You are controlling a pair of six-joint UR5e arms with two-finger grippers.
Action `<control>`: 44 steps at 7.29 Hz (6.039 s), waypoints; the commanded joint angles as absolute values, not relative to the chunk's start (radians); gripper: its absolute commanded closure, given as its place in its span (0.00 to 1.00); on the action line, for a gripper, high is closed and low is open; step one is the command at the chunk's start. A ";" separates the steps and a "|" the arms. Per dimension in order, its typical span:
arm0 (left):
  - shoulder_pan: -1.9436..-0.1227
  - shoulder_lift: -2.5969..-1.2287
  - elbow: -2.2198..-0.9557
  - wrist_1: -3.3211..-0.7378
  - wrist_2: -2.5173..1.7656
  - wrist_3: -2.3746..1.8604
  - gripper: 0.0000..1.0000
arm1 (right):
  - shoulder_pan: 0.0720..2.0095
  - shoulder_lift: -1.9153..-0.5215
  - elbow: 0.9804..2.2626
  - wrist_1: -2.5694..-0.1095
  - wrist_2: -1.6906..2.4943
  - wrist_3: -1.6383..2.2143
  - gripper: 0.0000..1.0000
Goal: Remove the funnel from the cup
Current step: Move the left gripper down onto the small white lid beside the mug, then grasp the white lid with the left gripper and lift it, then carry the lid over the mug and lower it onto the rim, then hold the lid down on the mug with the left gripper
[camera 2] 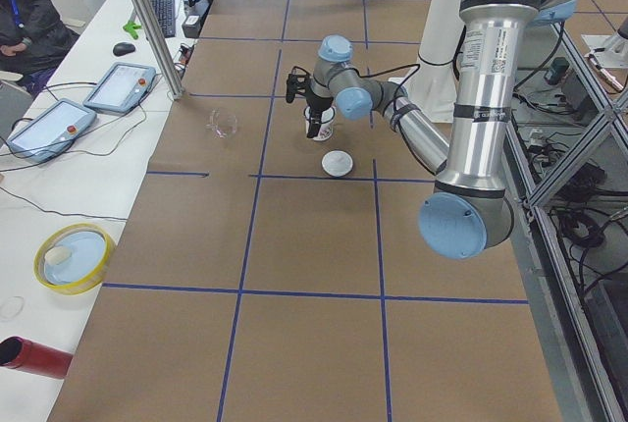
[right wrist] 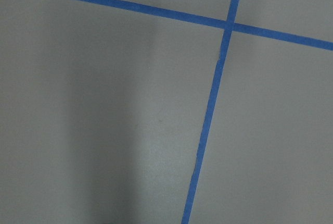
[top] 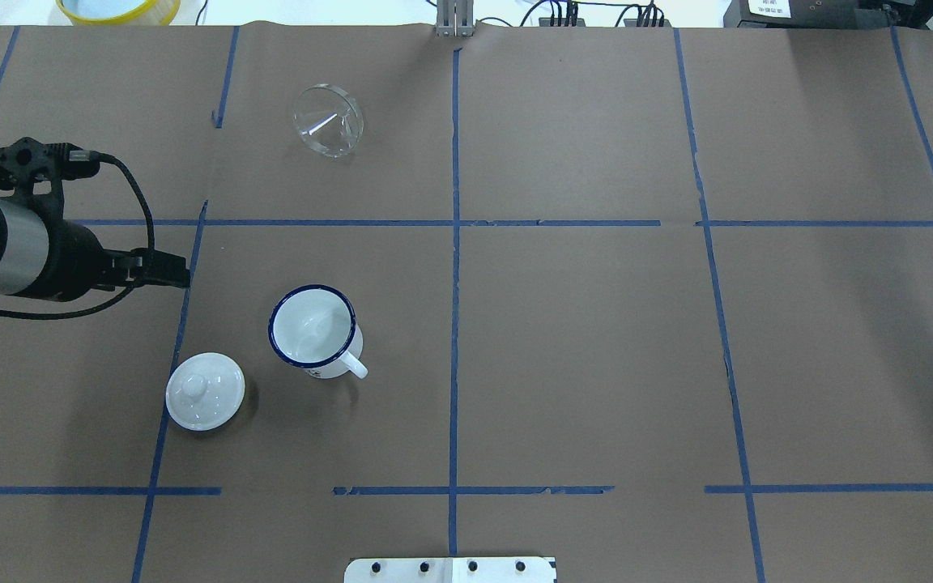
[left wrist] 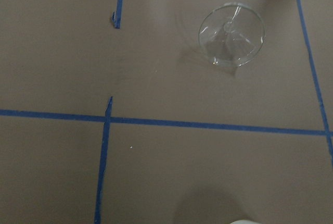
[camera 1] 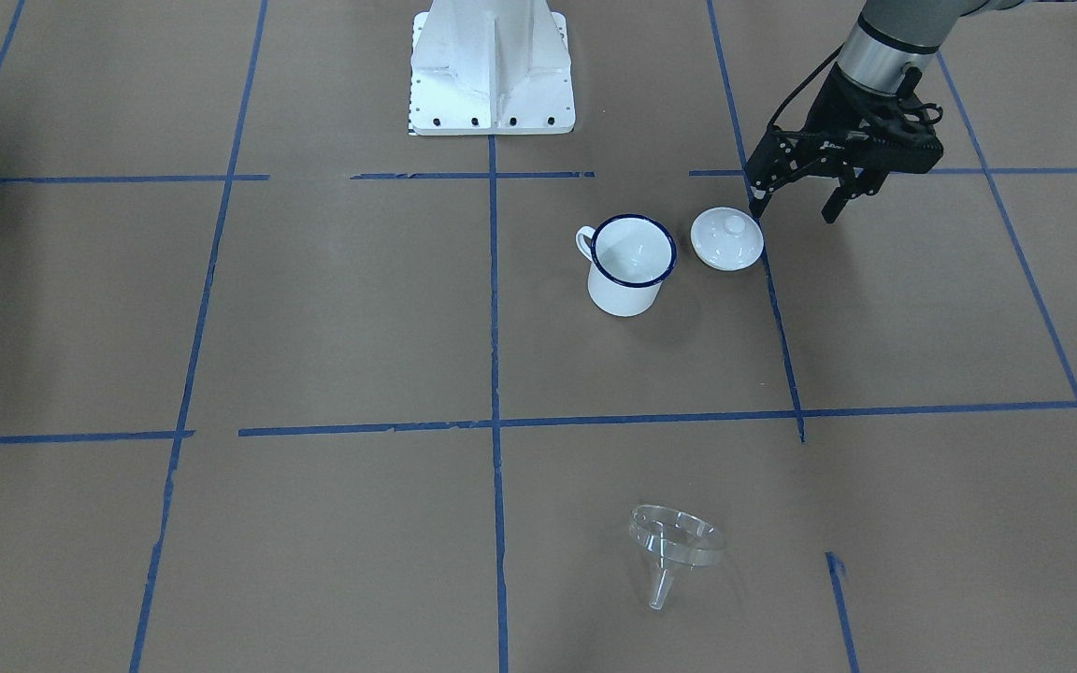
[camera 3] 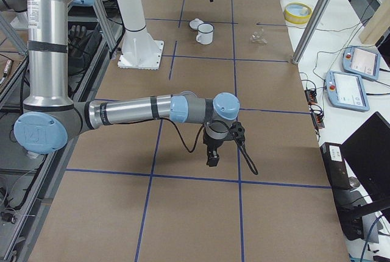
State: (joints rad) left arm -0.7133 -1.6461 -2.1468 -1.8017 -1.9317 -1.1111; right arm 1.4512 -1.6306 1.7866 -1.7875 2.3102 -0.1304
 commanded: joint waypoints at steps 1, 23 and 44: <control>-0.609 -1.635 -2.065 -1.808 -1.930 -1.120 0.00 | 1.451 -1.631 1.787 -1.787 2.310 -0.130 0.00; -0.551 -1.651 -2.012 -1.844 -1.930 -1.114 1.00 | 1.451 -1.631 1.787 -1.787 2.310 -0.130 0.00; -0.611 -2.088 -1.968 -1.420 -1.991 -1.186 1.00 | 1.451 -1.631 1.787 -1.787 2.310 -0.130 0.00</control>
State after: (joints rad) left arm -0.6106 -2.0876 -1.9702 -1.4193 -1.9911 -1.1863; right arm 1.4512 -1.6306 1.7870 -1.7871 2.3102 -0.1304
